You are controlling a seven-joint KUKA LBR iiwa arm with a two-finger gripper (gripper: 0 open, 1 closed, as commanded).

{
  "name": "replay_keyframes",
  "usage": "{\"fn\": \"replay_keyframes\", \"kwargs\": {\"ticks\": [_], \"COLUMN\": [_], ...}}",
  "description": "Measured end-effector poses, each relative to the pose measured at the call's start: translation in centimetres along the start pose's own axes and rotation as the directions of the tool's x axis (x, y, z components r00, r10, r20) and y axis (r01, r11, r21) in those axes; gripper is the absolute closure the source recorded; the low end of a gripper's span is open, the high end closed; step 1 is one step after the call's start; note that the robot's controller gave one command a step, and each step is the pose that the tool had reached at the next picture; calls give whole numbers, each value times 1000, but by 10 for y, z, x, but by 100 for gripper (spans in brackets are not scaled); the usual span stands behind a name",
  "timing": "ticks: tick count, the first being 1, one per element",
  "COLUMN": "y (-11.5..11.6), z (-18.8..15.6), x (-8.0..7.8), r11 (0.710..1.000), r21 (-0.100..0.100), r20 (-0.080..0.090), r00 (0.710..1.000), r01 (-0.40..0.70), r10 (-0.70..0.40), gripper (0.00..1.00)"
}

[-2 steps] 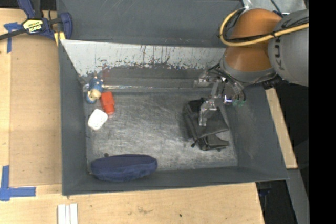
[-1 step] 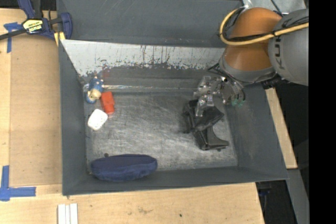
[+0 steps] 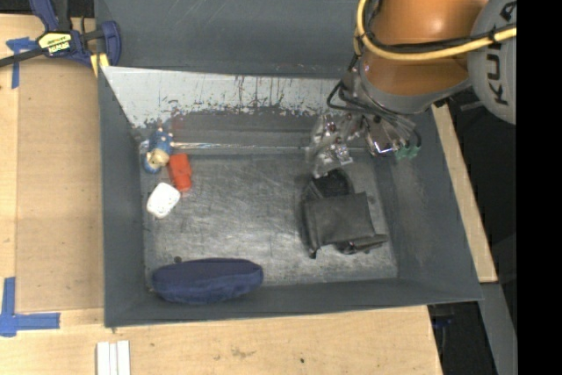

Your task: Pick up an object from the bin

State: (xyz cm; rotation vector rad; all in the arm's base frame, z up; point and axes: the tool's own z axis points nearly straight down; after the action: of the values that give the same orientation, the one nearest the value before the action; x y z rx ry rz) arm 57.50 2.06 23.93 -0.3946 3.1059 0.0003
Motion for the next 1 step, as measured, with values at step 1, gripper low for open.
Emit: {"fn": "replay_keyframes", "kwargs": {"ticks": [1], "y": [-12], "z": [118], "x": [19], "r11": [992], "r21": [0], "r20": [-16], "r00": [992], "r01": [-129], "r10": [129], "gripper": [100]}}
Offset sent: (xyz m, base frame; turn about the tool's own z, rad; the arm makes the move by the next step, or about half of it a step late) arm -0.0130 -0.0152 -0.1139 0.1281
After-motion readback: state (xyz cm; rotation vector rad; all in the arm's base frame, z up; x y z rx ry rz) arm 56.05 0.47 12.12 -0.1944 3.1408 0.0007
